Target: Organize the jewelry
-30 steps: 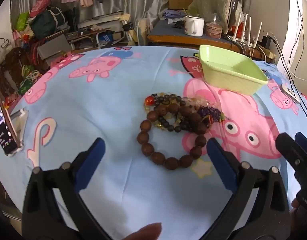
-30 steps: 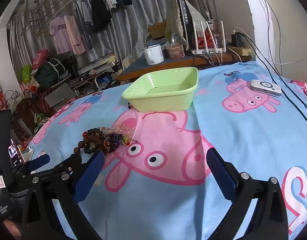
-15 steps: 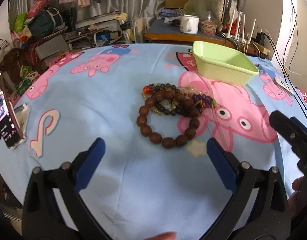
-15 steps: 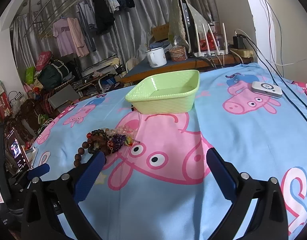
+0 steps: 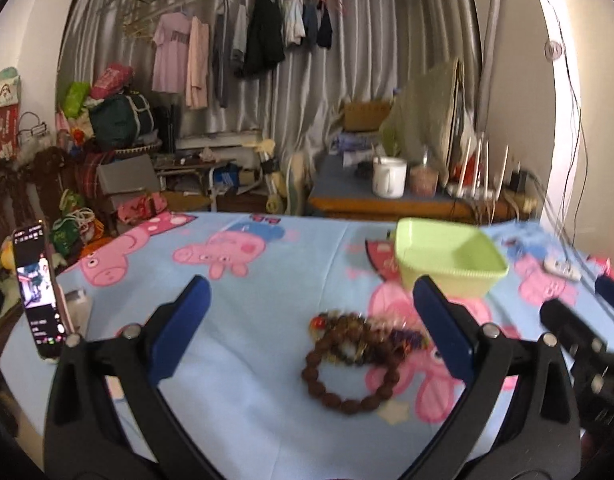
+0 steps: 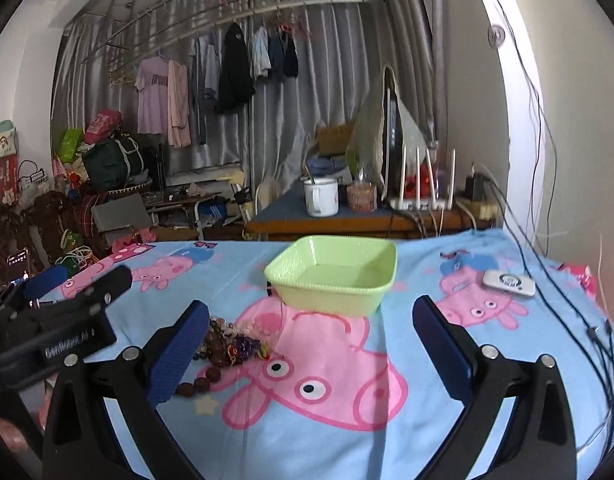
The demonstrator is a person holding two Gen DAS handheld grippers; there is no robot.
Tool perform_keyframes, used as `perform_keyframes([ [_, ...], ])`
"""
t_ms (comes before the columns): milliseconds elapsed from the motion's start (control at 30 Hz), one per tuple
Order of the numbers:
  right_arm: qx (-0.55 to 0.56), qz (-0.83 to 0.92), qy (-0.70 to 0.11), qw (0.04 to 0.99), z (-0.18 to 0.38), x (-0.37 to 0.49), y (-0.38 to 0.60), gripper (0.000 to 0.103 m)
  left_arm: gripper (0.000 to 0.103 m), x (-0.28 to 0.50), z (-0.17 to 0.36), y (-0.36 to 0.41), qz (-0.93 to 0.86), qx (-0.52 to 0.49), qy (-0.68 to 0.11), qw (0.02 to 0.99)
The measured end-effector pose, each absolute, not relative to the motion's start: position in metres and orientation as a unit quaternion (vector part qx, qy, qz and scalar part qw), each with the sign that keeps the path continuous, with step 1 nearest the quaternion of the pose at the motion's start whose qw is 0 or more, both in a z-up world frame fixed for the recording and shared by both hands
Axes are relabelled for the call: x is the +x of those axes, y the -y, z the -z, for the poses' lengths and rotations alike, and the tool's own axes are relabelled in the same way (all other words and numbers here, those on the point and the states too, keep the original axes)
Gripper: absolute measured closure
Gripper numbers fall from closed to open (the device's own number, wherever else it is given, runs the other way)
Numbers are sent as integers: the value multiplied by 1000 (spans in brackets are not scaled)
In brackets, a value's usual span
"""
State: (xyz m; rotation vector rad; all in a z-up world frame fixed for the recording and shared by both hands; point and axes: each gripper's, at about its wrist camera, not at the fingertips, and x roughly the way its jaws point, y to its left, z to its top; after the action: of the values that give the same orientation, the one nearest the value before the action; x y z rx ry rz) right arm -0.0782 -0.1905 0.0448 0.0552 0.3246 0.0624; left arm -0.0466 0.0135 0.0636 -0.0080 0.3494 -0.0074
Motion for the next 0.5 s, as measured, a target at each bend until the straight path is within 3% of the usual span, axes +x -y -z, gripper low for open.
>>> perform_keyframes([
  [500,18,-38,-140,989,-54,-90,168,30,6,-72,-73,-24,-8,-10,-137,991],
])
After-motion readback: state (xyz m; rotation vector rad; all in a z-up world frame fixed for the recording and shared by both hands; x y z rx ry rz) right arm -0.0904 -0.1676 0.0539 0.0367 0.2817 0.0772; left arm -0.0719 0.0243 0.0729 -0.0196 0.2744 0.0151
